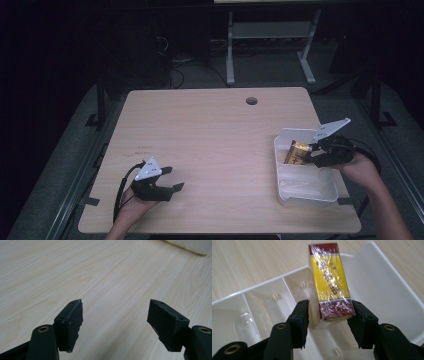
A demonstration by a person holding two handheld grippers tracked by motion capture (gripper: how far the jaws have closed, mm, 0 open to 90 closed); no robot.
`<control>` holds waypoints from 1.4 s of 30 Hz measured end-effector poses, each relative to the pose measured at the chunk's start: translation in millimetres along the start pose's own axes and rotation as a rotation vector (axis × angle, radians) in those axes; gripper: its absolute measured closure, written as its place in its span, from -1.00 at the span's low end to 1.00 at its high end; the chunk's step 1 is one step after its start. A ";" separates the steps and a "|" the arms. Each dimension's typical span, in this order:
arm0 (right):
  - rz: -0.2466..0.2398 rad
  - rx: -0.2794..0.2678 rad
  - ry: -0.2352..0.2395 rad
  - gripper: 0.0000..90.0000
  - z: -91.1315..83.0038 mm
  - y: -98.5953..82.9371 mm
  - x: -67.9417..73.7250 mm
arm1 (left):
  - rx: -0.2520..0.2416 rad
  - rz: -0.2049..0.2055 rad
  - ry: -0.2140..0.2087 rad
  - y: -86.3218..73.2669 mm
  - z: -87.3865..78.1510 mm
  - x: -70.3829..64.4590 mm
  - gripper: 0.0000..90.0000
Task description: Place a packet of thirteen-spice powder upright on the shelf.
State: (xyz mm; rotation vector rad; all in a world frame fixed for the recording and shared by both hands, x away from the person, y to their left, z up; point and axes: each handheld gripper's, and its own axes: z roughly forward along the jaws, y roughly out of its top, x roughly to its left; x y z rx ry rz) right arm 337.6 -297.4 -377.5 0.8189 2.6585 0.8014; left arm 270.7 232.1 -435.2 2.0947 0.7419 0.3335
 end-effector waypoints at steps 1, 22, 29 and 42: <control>0.007 -0.009 0.003 0.09 -1.3 0.5 0.0 | -0.001 0.000 0.000 0.0 0.0 -0.1 -0.38; -0.019 -0.191 0.046 -0.09 -29.8 19.6 8.6 | -0.005 0.000 -0.001 0.4 -0.5 -0.9 -0.40; -0.051 -0.217 0.067 -0.17 -37.1 16.8 26.8 | -0.008 0.003 -0.005 0.9 -1.1 -2.1 -0.40; -0.061 -0.222 0.075 -0.23 -52.9 -1.1 62.2 | -0.007 0.012 -0.014 1.8 -1.5 -4.5 -0.41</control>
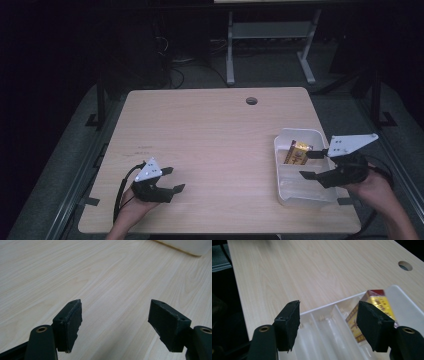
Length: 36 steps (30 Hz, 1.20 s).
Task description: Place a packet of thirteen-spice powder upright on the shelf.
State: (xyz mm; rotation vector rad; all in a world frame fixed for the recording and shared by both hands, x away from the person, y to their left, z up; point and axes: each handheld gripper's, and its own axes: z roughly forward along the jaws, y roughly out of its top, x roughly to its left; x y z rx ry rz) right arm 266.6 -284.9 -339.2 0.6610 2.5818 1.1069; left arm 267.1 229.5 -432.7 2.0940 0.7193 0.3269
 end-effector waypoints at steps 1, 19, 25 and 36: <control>-0.001 0.001 0.004 -0.23 0.3 -0.8 2.9 | 0.001 0.001 -0.001 0.1 0.0 -0.3 -0.41; -0.032 -0.016 0.096 -0.28 26.4 7.5 45.9 | -0.003 0.003 -0.002 -0.5 -1.8 -0.1 -0.43; -0.035 -0.019 0.113 -0.28 36.0 8.9 50.7 | -0.003 0.006 -0.002 -0.5 -2.7 0.0 -0.43; -0.038 -0.020 0.127 -0.31 48.1 14.6 60.9 | -0.003 0.005 -0.005 -0.8 -3.9 0.3 -0.43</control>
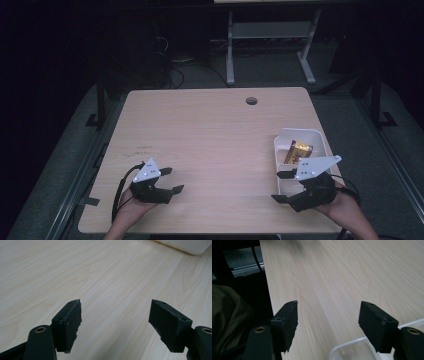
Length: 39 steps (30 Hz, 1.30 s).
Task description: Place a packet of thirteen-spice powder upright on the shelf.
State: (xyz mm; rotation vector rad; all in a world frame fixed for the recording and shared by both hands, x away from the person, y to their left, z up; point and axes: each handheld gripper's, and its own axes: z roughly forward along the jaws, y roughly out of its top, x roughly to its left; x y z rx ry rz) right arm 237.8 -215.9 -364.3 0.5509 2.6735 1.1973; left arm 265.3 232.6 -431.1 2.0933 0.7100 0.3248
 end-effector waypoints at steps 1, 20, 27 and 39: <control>0.001 -0.004 0.003 -0.31 1.4 1.1 1.1 | 0.000 0.000 -0.001 0.0 -0.1 -0.1 -0.43; -0.031 -0.021 0.076 -0.34 43.0 26.4 18.3 | 0.007 0.009 -0.002 -0.6 -3.0 1.7 -0.43; -0.031 -0.018 0.102 -0.34 59.3 33.4 21.3 | 0.006 0.012 0.006 -0.7 -5.3 2.9 -0.43; -0.046 -0.001 0.136 -0.34 90.6 45.5 27.3 | 0.008 0.013 0.012 -2.0 -6.8 5.5 -0.43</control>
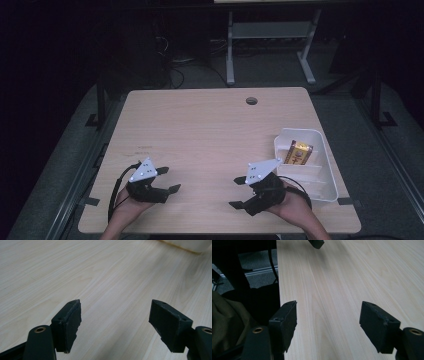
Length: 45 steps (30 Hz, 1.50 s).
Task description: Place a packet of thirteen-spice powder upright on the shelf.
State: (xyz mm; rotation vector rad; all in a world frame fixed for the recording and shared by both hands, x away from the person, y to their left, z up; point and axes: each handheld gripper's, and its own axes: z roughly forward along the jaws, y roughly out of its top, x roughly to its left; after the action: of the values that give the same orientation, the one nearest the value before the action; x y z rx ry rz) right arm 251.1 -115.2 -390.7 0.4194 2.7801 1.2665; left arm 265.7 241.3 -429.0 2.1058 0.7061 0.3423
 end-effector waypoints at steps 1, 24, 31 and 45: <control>-0.002 0.001 0.002 -0.34 1.6 0.9 -0.2 | 0.000 0.000 0.000 0.0 0.0 0.0 -0.43; 0.025 0.005 0.048 -0.35 35.4 4.7 -5.8 | 0.012 0.005 -0.004 -1.6 1.5 0.6 -0.43; 0.036 0.024 0.058 -0.35 47.2 0.8 -5.4 | 0.024 0.015 -0.006 -2.3 3.3 0.1 -0.43; 0.037 0.047 0.068 -0.34 65.1 -4.2 -2.6 | 0.033 0.018 0.002 -4.5 4.6 2.4 -0.43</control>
State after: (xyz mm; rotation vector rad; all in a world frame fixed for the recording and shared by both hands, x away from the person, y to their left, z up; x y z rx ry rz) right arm 263.3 -70.8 -437.0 0.4399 2.8772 1.2477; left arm 268.2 241.8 -435.4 2.1442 0.6982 0.3453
